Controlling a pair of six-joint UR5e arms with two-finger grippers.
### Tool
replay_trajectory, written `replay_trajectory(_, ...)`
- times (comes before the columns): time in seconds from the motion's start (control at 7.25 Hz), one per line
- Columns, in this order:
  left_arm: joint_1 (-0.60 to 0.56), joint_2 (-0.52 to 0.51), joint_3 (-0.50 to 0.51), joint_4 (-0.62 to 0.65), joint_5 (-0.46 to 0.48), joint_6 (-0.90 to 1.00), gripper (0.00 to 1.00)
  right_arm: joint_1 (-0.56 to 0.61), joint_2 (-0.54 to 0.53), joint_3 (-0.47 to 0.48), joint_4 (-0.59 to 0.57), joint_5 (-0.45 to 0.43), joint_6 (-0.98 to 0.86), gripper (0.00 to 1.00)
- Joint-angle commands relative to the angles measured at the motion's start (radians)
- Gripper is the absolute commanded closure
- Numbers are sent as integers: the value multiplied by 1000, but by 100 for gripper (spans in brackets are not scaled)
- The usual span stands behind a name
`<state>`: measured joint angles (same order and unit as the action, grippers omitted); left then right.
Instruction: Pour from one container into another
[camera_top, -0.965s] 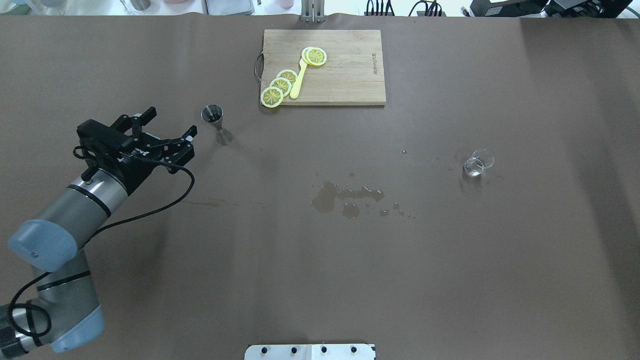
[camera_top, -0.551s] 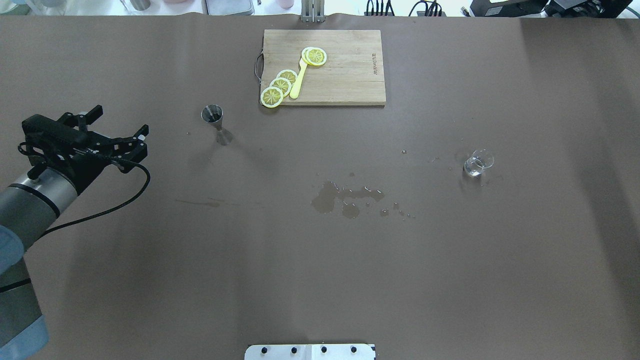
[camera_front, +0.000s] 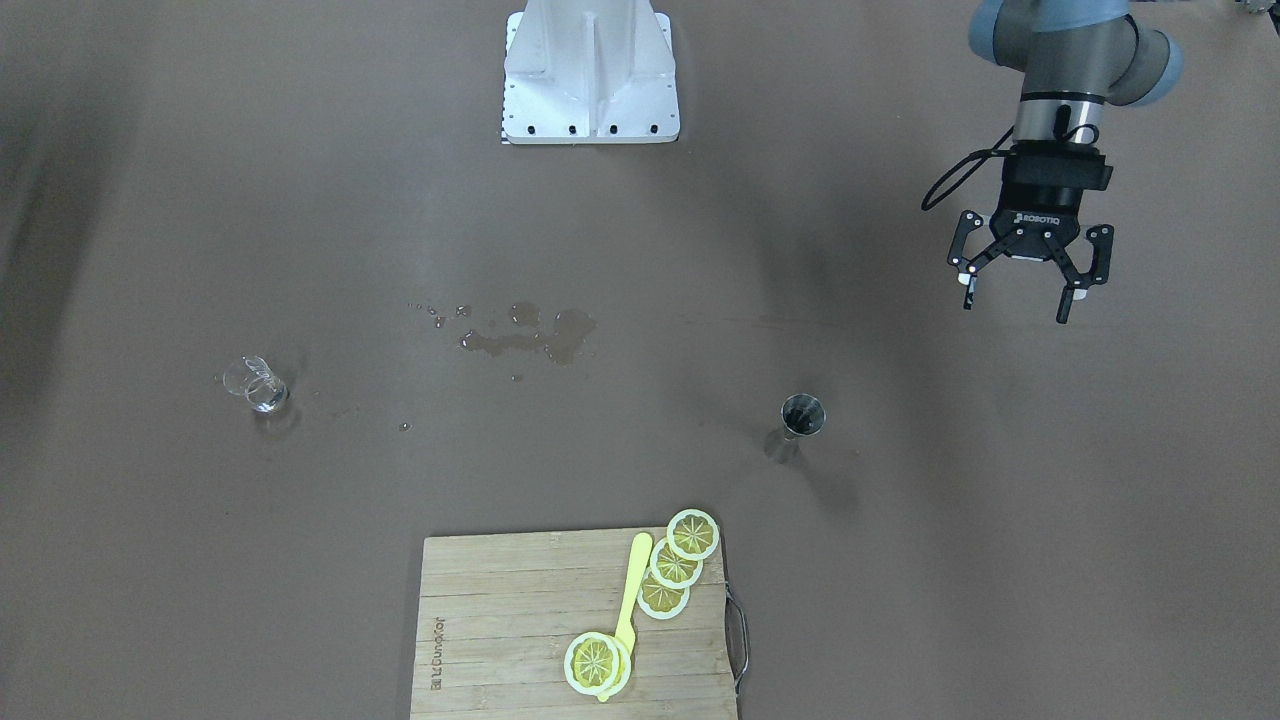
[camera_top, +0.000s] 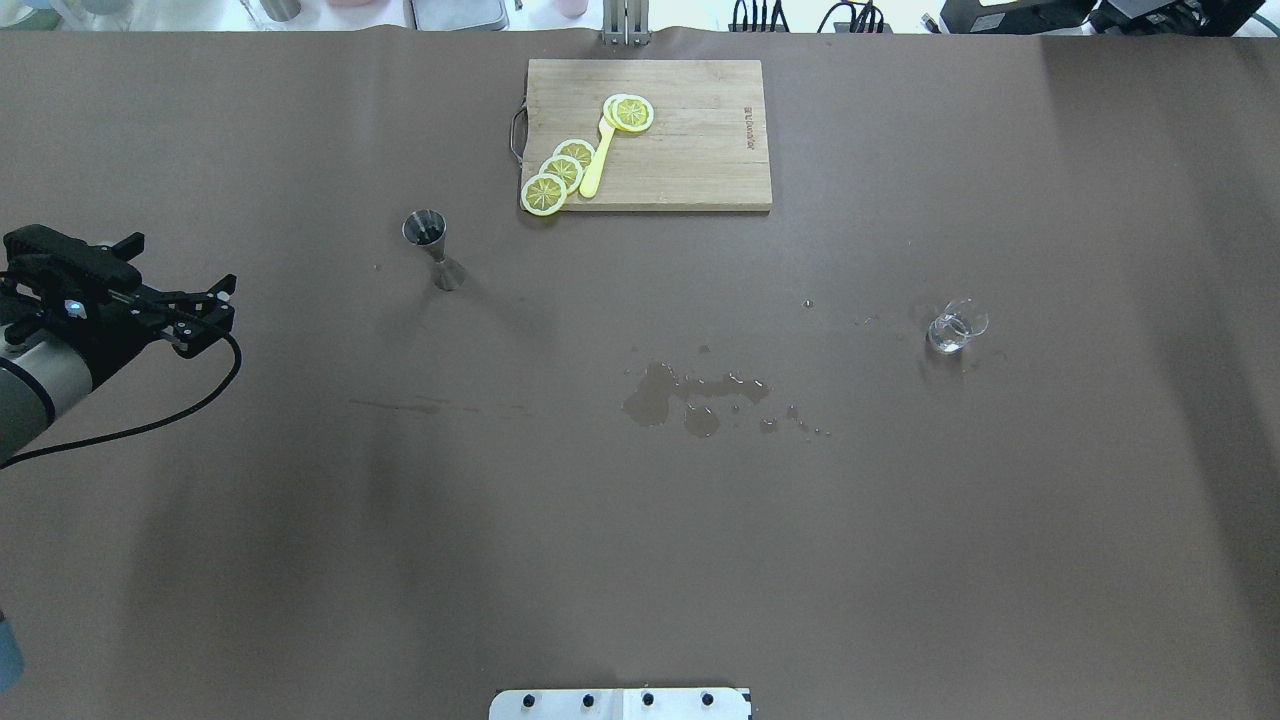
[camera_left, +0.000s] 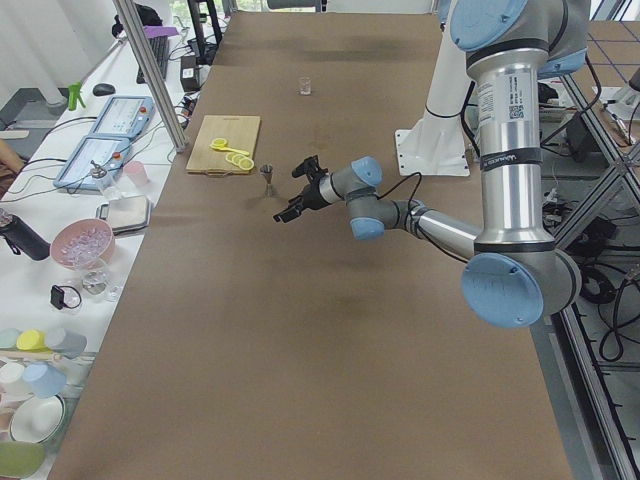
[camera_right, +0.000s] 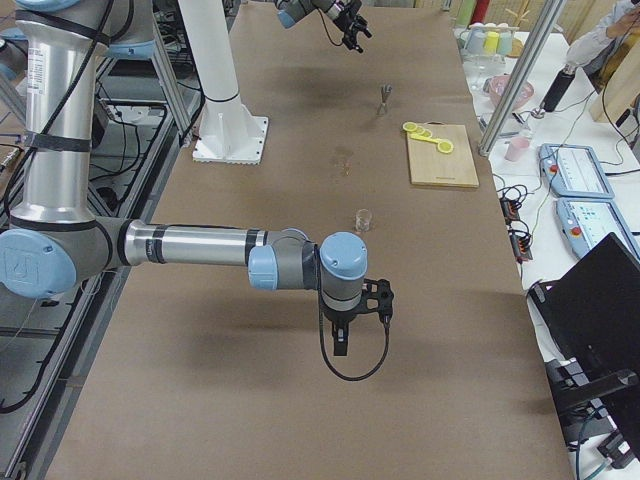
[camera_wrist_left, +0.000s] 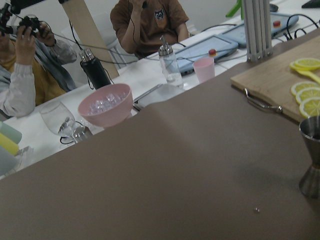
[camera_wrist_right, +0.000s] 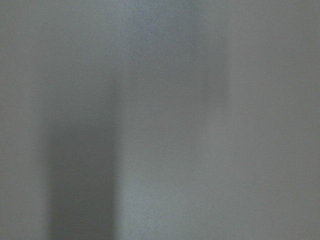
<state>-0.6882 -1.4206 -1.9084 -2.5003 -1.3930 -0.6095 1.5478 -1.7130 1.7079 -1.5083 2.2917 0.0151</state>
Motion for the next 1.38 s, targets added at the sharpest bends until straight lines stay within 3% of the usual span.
replay_trajectory(0.0,-162,20,34,58,-362,1,2,0,0,1,0,0,0,0)
replay_trajectory(0.28,-359,12,92,144,-727,11,2,0,0,3,0,0,0,0)
replay_trajectory(0.55,-460,9,124,244,-918,13,2,0,0,4,0,2,2,0)
replay_trajectory(0.69,-517,5,124,323,-995,16,2,0,0,4,0,3,2,0)
replay_trajectory(0.96,-612,8,127,400,-1028,145,2,0,-2,3,0,6,2,0)
replay_trajectory(1.24,-741,9,120,669,-1075,380,2,0,-2,3,0,9,2,0)
